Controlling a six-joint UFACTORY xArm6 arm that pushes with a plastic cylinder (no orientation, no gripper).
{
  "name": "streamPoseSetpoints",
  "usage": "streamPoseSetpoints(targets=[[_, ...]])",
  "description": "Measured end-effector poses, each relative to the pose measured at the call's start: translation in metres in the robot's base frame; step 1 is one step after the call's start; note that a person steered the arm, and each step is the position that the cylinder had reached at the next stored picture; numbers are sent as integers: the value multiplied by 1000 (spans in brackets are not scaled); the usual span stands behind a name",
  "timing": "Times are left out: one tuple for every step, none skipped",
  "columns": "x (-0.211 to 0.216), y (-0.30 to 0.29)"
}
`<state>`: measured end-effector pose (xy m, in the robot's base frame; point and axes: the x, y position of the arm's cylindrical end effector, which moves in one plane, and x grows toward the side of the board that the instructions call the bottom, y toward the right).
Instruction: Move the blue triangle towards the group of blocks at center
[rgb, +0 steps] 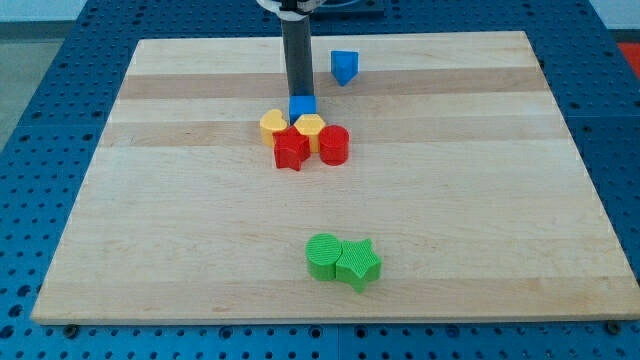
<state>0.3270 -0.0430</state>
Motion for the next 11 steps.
streamPoseSetpoints(targets=[[0,1],[-1,16],[-16,36],[-22,55],[-34,83],[-55,105],[-76,117],[-93,110],[-99,95],[-94,71],[-79,52]])
